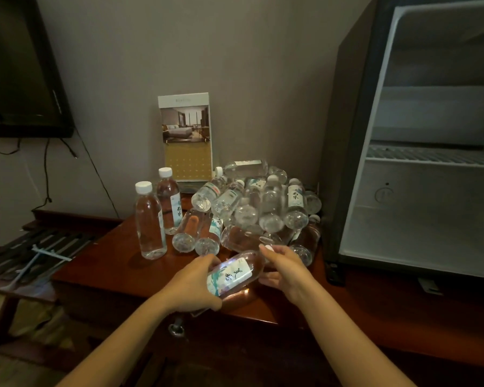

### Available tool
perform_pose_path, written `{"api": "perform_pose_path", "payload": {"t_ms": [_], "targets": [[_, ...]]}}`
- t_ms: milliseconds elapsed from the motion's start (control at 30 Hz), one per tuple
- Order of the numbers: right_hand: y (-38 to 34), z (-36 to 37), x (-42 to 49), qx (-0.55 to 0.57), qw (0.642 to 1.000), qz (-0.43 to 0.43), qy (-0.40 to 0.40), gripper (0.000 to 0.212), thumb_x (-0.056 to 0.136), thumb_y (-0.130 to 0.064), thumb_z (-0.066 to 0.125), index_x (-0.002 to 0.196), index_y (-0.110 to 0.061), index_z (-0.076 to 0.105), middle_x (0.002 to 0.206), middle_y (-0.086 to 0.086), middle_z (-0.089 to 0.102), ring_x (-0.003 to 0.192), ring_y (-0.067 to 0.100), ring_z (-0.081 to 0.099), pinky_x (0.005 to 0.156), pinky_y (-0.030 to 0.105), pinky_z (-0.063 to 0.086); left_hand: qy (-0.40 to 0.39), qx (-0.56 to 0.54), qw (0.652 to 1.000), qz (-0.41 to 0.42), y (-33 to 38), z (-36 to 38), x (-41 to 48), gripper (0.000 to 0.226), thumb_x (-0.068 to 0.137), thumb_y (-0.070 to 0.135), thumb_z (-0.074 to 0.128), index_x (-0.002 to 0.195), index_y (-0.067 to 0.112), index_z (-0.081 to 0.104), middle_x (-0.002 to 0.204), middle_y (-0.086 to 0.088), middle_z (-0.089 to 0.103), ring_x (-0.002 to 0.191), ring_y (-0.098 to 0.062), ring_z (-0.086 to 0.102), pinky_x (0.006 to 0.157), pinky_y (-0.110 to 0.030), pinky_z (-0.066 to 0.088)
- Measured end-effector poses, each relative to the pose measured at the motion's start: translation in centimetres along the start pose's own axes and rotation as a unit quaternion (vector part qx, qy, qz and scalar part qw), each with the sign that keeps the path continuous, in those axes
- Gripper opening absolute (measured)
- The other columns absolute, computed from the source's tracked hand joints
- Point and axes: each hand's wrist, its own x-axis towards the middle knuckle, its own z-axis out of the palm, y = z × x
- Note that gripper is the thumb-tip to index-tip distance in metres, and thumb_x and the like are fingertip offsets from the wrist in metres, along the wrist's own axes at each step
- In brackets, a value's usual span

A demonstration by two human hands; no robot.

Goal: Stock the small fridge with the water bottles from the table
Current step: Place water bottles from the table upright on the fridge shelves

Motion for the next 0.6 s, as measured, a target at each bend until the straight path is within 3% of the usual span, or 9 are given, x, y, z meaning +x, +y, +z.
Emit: {"api": "perform_pose_path", "payload": {"t_ms": [100,200,267,333,433,600], "targets": [[-0.8,-0.7,-0.4,0.007,0.997,-0.058,0.043,0.022,0.09,-0.02,0.06,0.109,-0.012,0.052,0.104,0.009,0.065,0.085,0.024,0.067,0.071,0.035,0.057,-0.003,-0.034,0.999,0.022,1.4,0.5,0.4,0.075,0.059,0.03,0.08,0.121,0.03,0.037,0.111,0.011,0.052,0.089,-0.009,0.06,0.067,-0.028,0.058],[-1.9,-1.7,-1.2,0.014,0.994,-0.093,0.063,0.019,0.09,-0.019,0.06,0.107,-0.014,0.054,0.098,0.006,0.067,0.083,0.018,0.067,0.061,0.028,0.056,-0.017,-0.107,0.994,0.034,2.5,1.0,0.9,0.073,0.063,0.026,0.082,0.119,0.034,0.035,0.107,0.005,0.057,0.068,-0.017,0.067,0.053,-0.03,0.058],[-2.3,-2.4,-1.6,0.021,0.991,-0.108,0.078,0.017,0.09,-0.019,0.061,0.105,-0.016,0.054,0.099,0.007,0.067,0.085,0.017,0.066,0.063,0.028,0.055,-0.022,-0.141,0.989,0.046,3.2,1.4,1.3,0.07,0.066,0.024,0.082,0.117,0.036,0.035,0.101,0.005,0.06,0.059,-0.018,0.065,0.05,-0.028,0.055],[-2.7,-2.9,-2.0,0.029,0.987,-0.131,0.089,0.017,0.088,-0.018,0.062,0.103,-0.018,0.054,0.101,0.008,0.068,0.088,0.018,0.066,0.067,0.029,0.056,-0.032,-0.169,0.984,0.054,3.7,1.6,1.6,0.063,0.069,0.025,0.08,0.116,0.035,0.039,0.099,0.007,0.062,0.063,-0.017,0.065,0.053,-0.026,0.054],[-3.3,-3.8,-2.5,0.029,0.98,-0.17,0.098,0.021,0.087,-0.017,0.064,0.106,-0.017,0.054,0.101,0.005,0.068,0.086,0.014,0.067,0.064,0.025,0.055,-0.055,-0.215,0.974,0.052,4.0,2.3,2.1,0.052,0.073,0.03,0.078,0.115,0.028,0.047,0.105,0.005,0.066,0.088,-0.013,0.069,0.073,-0.028,0.058],[-4.8,-5.3,-3.1,0.004,0.969,-0.222,0.105,0.026,0.084,-0.014,0.067,0.107,-0.015,0.054,0.101,0.007,0.068,0.084,0.013,0.067,0.067,0.024,0.057,-0.065,-0.245,0.966,0.044,4.3,3.2,2.9,0.052,0.07,0.038,0.078,0.113,0.029,0.05,0.108,0.001,0.066,0.095,-0.013,0.066,0.079,-0.028,0.056]]}}
